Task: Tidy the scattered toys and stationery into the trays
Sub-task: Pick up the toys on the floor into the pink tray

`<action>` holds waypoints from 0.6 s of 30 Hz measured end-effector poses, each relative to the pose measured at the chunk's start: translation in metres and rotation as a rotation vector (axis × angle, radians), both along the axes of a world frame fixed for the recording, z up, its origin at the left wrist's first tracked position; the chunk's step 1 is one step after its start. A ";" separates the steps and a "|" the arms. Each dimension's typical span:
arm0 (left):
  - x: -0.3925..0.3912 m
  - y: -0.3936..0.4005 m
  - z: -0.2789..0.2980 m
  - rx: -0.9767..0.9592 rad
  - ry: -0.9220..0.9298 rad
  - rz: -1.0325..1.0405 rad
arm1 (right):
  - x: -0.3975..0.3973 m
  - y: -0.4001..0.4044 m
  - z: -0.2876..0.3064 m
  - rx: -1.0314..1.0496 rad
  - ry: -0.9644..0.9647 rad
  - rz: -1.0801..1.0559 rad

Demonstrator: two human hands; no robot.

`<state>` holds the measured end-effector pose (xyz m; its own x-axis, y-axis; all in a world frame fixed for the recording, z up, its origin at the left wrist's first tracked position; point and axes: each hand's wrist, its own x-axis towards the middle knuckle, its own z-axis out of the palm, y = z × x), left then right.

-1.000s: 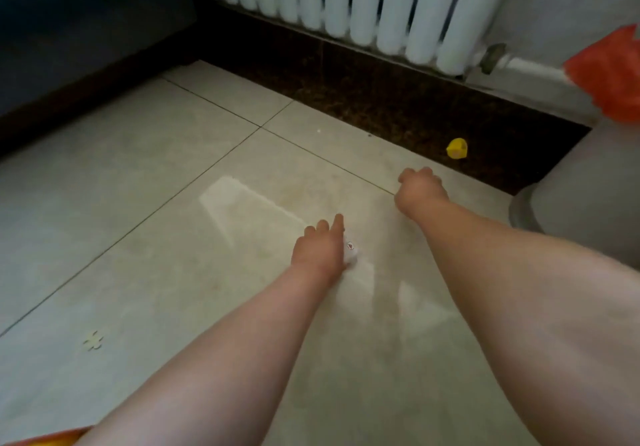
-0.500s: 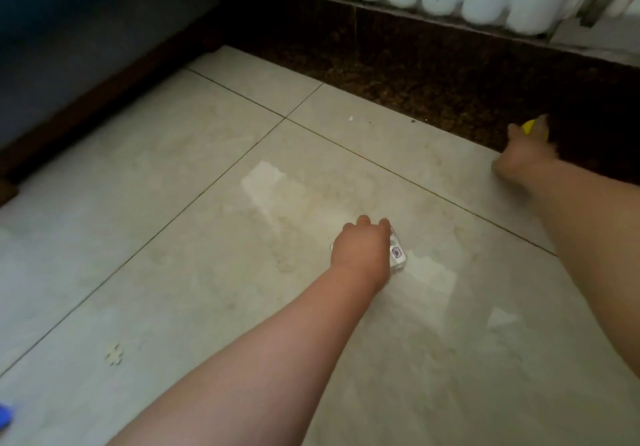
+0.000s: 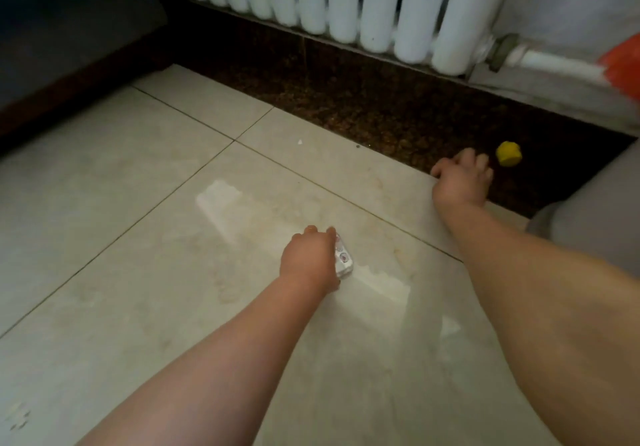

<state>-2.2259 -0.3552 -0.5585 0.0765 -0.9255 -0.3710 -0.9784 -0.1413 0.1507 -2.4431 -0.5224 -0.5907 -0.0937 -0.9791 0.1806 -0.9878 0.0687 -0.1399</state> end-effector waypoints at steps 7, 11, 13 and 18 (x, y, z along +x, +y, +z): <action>-0.029 -0.056 0.000 -0.026 -0.038 -0.067 | -0.019 -0.011 -0.004 -0.063 -0.042 -0.010; -0.039 -0.074 -0.004 -0.059 -0.045 -0.090 | -0.040 -0.040 0.000 0.133 -0.033 -0.122; -0.040 -0.078 -0.005 -0.066 -0.034 -0.084 | -0.050 -0.050 -0.002 0.262 -0.090 -0.199; -0.042 -0.082 -0.009 -0.045 -0.026 -0.058 | -0.045 -0.038 -0.010 0.203 -0.243 -0.189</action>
<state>-2.2681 -0.4374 -0.5673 0.0317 -0.9443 -0.3274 -0.9884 -0.0782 0.1300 -2.4881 -0.5608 -0.6011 -0.2924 -0.9540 -0.0658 -0.8945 0.2972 -0.3339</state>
